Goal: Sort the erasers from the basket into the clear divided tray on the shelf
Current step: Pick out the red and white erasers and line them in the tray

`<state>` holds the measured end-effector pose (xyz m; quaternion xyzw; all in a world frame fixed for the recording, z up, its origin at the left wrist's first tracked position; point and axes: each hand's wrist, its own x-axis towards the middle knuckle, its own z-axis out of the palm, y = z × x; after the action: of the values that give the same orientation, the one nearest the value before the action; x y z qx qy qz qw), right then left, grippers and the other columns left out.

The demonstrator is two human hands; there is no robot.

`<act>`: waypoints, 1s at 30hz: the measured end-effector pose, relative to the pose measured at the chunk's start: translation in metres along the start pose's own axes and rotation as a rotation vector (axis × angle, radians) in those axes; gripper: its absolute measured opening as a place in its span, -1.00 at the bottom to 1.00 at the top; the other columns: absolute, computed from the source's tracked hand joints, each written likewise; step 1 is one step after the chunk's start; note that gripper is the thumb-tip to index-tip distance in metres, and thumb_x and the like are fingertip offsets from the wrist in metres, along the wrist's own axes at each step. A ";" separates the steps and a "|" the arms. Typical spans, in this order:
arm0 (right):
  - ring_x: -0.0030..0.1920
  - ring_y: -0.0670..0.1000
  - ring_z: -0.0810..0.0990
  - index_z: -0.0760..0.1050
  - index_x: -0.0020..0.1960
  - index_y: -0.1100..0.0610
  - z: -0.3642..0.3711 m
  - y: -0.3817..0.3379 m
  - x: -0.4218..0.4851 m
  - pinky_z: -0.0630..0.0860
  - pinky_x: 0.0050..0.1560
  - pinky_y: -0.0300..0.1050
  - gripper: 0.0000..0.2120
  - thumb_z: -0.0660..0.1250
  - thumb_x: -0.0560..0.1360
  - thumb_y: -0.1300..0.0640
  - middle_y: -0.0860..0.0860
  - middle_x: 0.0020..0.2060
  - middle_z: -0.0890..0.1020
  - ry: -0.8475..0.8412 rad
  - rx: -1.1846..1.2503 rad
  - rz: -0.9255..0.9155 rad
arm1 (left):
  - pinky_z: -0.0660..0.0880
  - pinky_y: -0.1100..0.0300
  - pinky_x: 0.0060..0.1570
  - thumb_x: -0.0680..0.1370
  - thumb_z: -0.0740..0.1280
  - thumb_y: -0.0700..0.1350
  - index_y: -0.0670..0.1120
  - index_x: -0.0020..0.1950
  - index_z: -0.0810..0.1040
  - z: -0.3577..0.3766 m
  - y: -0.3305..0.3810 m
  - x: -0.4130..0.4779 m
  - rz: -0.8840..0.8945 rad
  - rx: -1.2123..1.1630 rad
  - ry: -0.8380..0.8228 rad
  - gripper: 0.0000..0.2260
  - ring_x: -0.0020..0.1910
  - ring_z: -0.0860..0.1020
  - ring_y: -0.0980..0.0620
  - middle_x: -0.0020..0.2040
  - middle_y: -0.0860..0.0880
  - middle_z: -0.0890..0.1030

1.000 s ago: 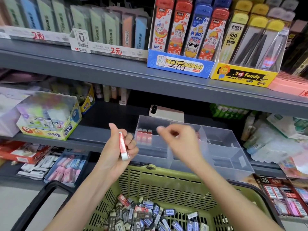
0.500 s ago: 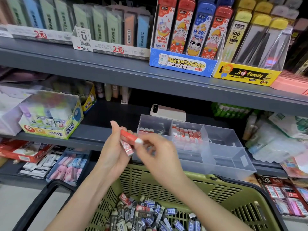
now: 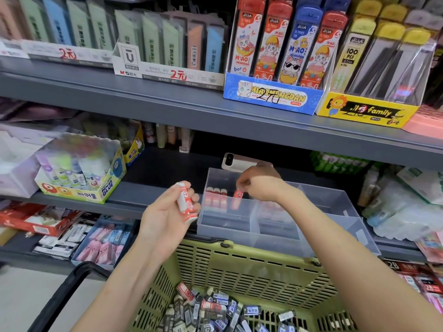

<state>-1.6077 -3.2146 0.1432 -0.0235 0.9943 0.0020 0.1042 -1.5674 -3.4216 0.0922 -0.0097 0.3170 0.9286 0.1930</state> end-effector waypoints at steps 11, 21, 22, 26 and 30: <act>0.11 0.07 0.54 0.61 0.06 -0.03 0.022 -0.009 0.020 0.42 0.08 -0.19 -0.80 0.24 0.52 0.07 -0.05 0.12 0.61 0.107 0.006 0.063 | 0.57 0.26 -0.16 0.35 0.42 -0.08 -0.03 -0.08 0.66 -0.004 -0.002 0.000 0.197 0.332 0.077 -0.83 -0.10 0.65 0.05 -0.13 -0.04 0.68; 0.10 0.05 0.55 0.57 0.14 -0.08 0.026 -0.016 0.028 0.44 0.04 -0.17 -0.75 0.21 0.52 -0.01 -0.05 0.11 0.61 0.034 -0.072 0.114 | 0.55 0.27 -0.15 0.34 0.43 -0.04 0.01 -0.07 0.63 -0.005 0.001 -0.002 0.175 0.331 0.089 -0.82 -0.11 0.63 0.09 -0.15 0.01 0.67; 0.13 0.05 0.53 0.56 0.16 -0.09 0.025 -0.015 0.027 0.42 0.07 -0.16 -0.74 0.19 0.54 -0.01 -0.04 0.13 0.60 0.021 -0.093 0.091 | 0.56 0.26 -0.13 0.35 0.42 -0.05 -0.01 -0.05 0.62 -0.005 0.001 -0.001 0.174 0.333 0.083 -0.80 -0.11 0.64 0.08 -0.15 0.01 0.67; 0.27 0.06 0.43 0.47 0.27 -0.13 0.018 -0.010 0.022 0.27 0.22 -0.09 -0.66 0.05 0.60 0.07 -0.05 0.29 0.50 -0.058 -0.117 0.006 | 0.57 0.24 -0.11 0.38 0.41 -0.10 -0.10 -0.03 0.60 -0.005 -0.001 -0.001 0.187 0.322 0.049 -0.81 -0.05 0.65 0.02 -0.13 -0.05 0.67; 0.29 0.03 0.38 0.36 0.36 -0.16 0.018 -0.010 0.007 0.17 0.27 -0.04 -0.61 0.00 0.61 0.12 -0.07 0.32 0.48 0.013 -0.101 -0.013 | 0.57 0.22 -0.07 0.41 0.39 -0.14 -0.16 -0.01 0.55 -0.007 -0.002 0.000 0.195 0.315 0.021 -0.81 0.00 0.65 -0.03 -0.10 -0.10 0.68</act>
<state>-1.6100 -3.2243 0.1238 -0.0352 0.9934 0.0511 0.0966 -1.5670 -3.4240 0.0858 0.0417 0.4600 0.8815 0.0980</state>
